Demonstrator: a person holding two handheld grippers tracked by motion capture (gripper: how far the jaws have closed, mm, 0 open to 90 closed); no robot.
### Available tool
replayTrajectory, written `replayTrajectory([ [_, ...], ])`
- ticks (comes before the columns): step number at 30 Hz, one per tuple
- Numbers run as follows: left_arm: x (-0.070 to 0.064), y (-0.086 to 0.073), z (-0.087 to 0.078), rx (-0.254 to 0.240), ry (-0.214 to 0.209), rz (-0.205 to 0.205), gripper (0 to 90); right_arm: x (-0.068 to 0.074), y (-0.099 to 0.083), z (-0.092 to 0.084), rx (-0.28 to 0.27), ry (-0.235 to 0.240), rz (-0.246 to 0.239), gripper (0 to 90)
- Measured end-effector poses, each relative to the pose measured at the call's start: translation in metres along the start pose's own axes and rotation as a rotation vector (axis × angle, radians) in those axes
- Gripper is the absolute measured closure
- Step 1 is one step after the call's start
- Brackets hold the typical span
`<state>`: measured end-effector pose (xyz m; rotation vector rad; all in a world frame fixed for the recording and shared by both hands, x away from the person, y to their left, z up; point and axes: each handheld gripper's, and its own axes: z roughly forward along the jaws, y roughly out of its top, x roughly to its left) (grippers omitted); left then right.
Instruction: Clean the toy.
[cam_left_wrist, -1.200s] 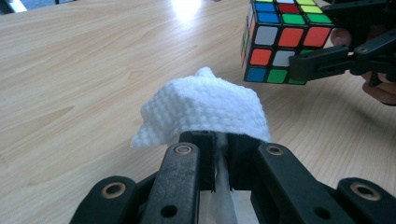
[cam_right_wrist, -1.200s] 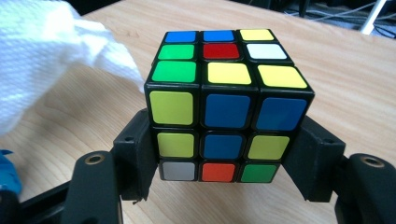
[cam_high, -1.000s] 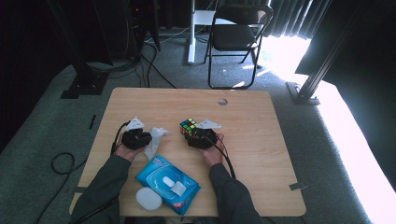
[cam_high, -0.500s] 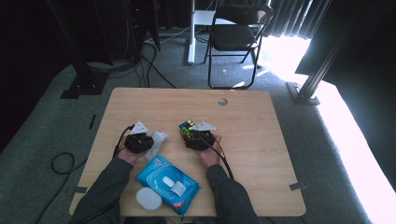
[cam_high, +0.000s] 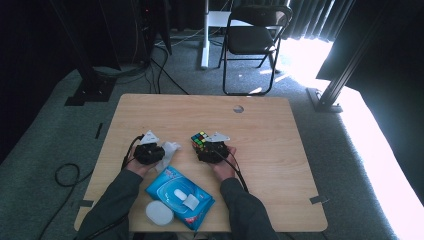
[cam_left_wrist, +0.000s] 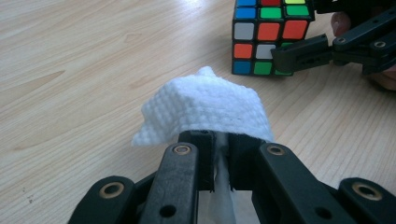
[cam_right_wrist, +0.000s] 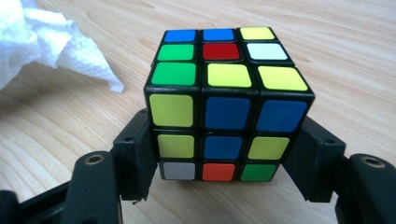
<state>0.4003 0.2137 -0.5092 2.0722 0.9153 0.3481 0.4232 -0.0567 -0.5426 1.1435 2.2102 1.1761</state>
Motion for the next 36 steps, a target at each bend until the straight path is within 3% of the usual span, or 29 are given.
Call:
replayTrajectory([
  [7,0.001,0.000,-0.001,-0.002,0.000,-0.004,82.3,-0.002,-0.002,-0.002,0.024,0.011,-0.004,27.5],
  [16,0.002,-0.001,0.000,-0.009,0.003,-0.013,81.1,-0.005,0.008,-0.029,-0.072,0.054,-0.041,21.0],
  [23,0.002,-0.001,0.001,-0.007,0.001,-0.018,80.8,-0.017,0.019,-0.036,-0.107,0.031,-0.006,29.8],
  [24,0.002,-0.001,0.001,-0.008,0.000,-0.019,80.7,-0.021,0.022,-0.036,-0.116,0.026,0.017,34.6],
  [27,0.002,-0.001,0.002,-0.006,-0.002,-0.019,80.6,-0.026,0.025,-0.033,-0.104,0.008,0.041,40.6],
  [36,0.002,-0.002,0.002,-0.004,-0.003,-0.018,80.3,-0.032,0.025,-0.022,-0.055,0.009,0.091,45.6],
])
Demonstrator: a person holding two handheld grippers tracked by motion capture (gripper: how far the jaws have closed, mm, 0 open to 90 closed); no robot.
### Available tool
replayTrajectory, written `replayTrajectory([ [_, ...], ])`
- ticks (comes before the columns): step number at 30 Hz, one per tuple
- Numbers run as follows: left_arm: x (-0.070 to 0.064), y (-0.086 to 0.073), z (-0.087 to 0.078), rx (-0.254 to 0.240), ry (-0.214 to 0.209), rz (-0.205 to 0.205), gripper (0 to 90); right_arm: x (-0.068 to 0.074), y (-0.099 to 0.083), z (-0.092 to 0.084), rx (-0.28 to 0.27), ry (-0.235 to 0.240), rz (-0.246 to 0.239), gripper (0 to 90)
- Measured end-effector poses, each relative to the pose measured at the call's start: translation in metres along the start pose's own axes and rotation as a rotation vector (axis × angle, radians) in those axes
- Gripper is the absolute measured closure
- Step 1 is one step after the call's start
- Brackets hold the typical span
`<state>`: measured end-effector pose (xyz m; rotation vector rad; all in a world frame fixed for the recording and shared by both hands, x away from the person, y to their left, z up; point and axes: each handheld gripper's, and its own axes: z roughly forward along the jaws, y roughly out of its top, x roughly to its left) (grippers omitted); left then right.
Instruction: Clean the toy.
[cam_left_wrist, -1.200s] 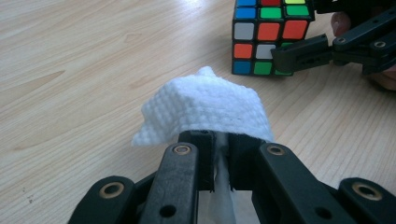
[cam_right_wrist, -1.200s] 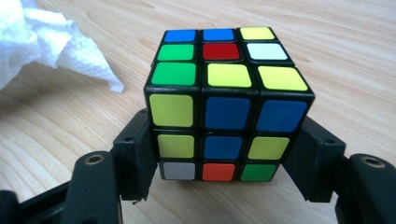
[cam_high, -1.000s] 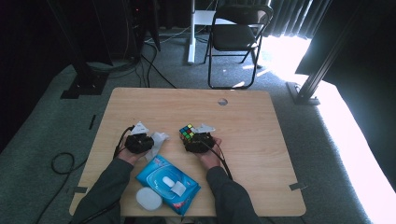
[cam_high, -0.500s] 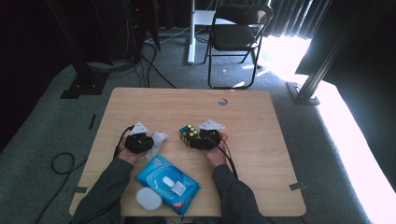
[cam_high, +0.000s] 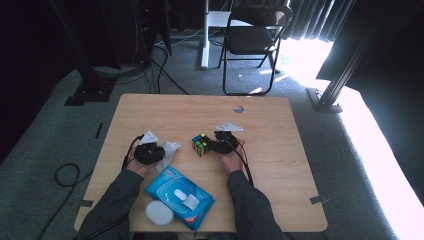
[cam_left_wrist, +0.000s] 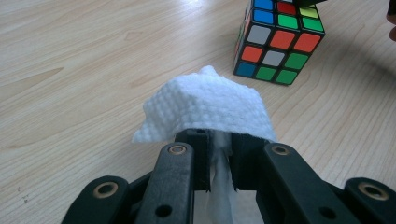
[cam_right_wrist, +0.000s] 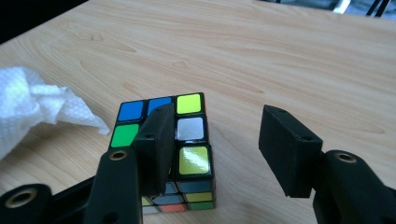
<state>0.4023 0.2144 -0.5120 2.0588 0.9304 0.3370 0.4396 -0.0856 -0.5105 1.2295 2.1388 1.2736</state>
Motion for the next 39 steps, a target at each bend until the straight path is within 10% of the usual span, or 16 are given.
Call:
replayTrajectory([
  [12,-0.001,0.001,0.001,-0.003,0.004,0.000,80.3,-0.009,0.001,0.003,0.030,0.072,0.125,51.1],
  [22,-0.002,0.001,0.001,-0.003,0.002,0.007,80.3,-0.023,-0.002,0.008,0.058,0.235,0.329,68.4],
  [31,-0.002,0.001,0.000,-0.003,0.005,0.006,80.3,-0.038,-0.008,0.005,0.021,0.246,0.468,70.9],
  [39,-0.002,0.001,0.001,-0.002,0.003,0.006,80.0,-0.048,-0.012,-0.004,0.013,0.181,0.461,82.3],
])
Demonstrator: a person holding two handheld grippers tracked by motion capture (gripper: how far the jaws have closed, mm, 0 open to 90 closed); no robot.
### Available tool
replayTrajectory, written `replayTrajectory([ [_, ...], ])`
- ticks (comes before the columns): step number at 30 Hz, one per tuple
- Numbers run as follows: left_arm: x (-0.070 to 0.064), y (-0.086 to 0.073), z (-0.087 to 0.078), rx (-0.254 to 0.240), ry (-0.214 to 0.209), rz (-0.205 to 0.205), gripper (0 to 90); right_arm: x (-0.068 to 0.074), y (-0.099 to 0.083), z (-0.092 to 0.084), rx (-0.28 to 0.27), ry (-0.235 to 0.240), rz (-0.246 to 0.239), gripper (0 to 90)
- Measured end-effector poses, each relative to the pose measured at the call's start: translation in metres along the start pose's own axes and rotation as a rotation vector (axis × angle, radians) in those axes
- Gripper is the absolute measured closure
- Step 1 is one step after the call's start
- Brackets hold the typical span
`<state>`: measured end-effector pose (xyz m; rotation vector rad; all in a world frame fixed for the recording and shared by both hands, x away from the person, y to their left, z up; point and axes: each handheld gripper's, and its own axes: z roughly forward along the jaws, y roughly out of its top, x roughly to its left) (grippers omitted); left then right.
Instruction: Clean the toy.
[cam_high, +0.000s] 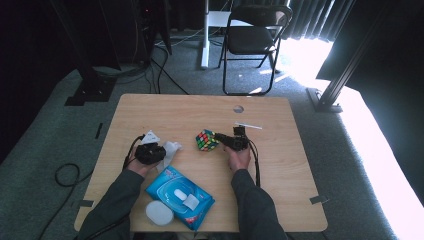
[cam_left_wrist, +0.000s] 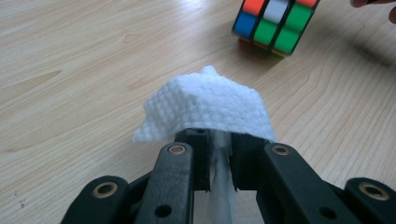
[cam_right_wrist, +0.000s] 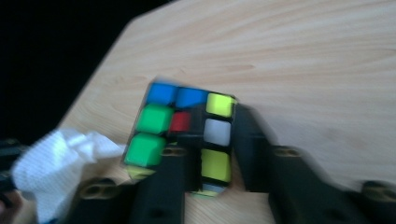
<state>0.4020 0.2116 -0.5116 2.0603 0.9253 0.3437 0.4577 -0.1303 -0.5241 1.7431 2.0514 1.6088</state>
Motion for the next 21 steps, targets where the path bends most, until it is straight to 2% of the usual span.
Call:
replayTrajectory([
  [1,0.000,0.000,0.000,0.000,0.000,0.000,79.9,0.000,0.000,0.000,0.000,0.000,0.000,82.3],
  [2,0.000,0.000,0.000,0.000,0.000,0.000,79.9,-0.002,-0.004,0.001,0.032,-0.056,-0.043,80.0],
  [4,0.000,0.000,0.000,-0.001,-0.001,0.000,79.8,-0.005,-0.007,0.000,0.034,-0.051,-0.037,78.9],
  [6,0.001,0.000,0.000,-0.003,0.000,-0.003,79.7,-0.010,-0.015,-0.004,0.019,-0.013,-0.057,70.0],
  [7,0.001,0.000,0.000,-0.003,0.001,-0.004,79.7,-0.010,-0.015,-0.004,0.019,-0.013,-0.057,70.0],
  [8,0.001,0.000,0.000,-0.002,0.000,-0.003,79.7,-0.008,-0.017,-0.008,-0.003,0.006,-0.114,60.2],
  [9,0.001,0.000,0.000,-0.002,0.000,-0.003,79.6,-0.008,-0.017,-0.008,-0.003,0.006,-0.114,60.2],
  [10,0.000,0.000,0.000,-0.002,-0.001,-0.002,79.4,-0.004,-0.016,-0.012,-0.028,0.030,-0.182,51.2],
  [13,0.000,0.000,0.001,-0.001,-0.004,-0.002,79.2,0.006,-0.012,-0.013,-0.025,0.008,-0.309,36.7],
  [14,0.000,0.000,0.001,-0.001,-0.004,-0.002,79.2,0.006,-0.012,-0.013,-0.025,0.008,-0.309,36.7],
  [16,-0.001,0.000,0.001,0.000,-0.005,-0.001,79.2,0.013,-0.010,-0.011,-0.014,-0.015,-0.379,32.1],
  [17,-0.001,0.000,0.001,0.001,-0.006,0.000,79.2,0.015,-0.009,-0.009,-0.011,-0.018,-0.397,30.2],
  [18,-0.001,0.000,0.001,0.001,-0.007,0.000,79.2,0.017,-0.007,-0.005,0.013,-0.030,-0.420,24.6],
  [21,-0.001,0.000,0.001,0.000,-0.008,-0.002,79.1,0.020,-0.005,0.000,0.030,-0.035,-0.449,21.5],
])
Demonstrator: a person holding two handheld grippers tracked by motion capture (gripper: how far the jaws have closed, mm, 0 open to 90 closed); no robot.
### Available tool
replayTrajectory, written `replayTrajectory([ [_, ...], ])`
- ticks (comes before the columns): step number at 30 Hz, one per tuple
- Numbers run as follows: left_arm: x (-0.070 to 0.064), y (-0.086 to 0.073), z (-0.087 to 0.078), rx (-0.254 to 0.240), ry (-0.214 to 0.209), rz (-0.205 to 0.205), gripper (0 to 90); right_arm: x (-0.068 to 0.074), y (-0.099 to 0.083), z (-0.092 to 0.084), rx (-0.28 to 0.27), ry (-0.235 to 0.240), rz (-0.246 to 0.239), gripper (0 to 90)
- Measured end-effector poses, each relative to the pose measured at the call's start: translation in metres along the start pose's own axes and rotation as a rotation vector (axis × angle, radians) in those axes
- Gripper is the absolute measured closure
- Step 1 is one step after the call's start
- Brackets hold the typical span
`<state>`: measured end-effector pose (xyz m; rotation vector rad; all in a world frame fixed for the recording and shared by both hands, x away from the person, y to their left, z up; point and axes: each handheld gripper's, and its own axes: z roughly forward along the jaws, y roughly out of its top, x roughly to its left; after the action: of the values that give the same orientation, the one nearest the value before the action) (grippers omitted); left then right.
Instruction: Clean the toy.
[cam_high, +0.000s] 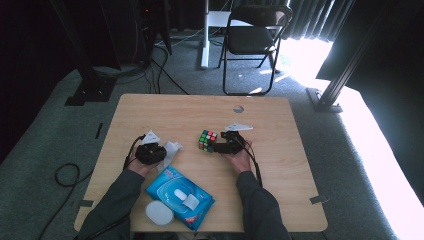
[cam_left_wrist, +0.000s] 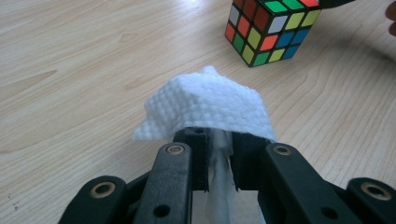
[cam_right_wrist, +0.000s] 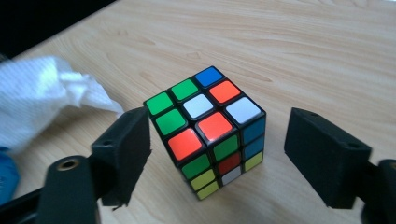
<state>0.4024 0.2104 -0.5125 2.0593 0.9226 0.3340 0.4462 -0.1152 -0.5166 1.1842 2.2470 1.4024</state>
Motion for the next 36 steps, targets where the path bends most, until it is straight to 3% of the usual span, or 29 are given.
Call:
replayTrajectory([
  [1,0.000,0.000,0.000,-0.001,-0.001,0.000,79.2,0.002,0.001,0.004,0.013,0.001,-0.039,17.5],
  [7,0.000,0.000,0.001,0.002,-0.005,0.003,79.1,0.004,0.004,0.015,0.055,-0.003,-0.096,16.1],
  [15,0.000,0.000,0.000,0.002,-0.007,0.002,79.1,0.005,0.001,0.027,0.096,-0.009,-0.135,22.4],
  [20,0.000,0.000,0.001,0.003,-0.009,0.003,79.0,0.007,-0.004,0.023,0.078,0.000,-0.162,31.2],
  [25,-0.001,0.000,0.001,0.002,-0.009,0.002,79.0,0.010,-0.004,0.025,0.080,-0.016,-0.178,30.2],
  [26,-0.001,0.000,0.001,0.001,-0.009,0.002,79.0,0.012,-0.003,0.028,0.090,-0.030,-0.199,30.2],
  [36,-0.003,0.005,-0.004,-0.017,-0.009,0.014,81.8,0.013,-0.005,0.035,0.131,-0.042,-0.195,33.8],
])
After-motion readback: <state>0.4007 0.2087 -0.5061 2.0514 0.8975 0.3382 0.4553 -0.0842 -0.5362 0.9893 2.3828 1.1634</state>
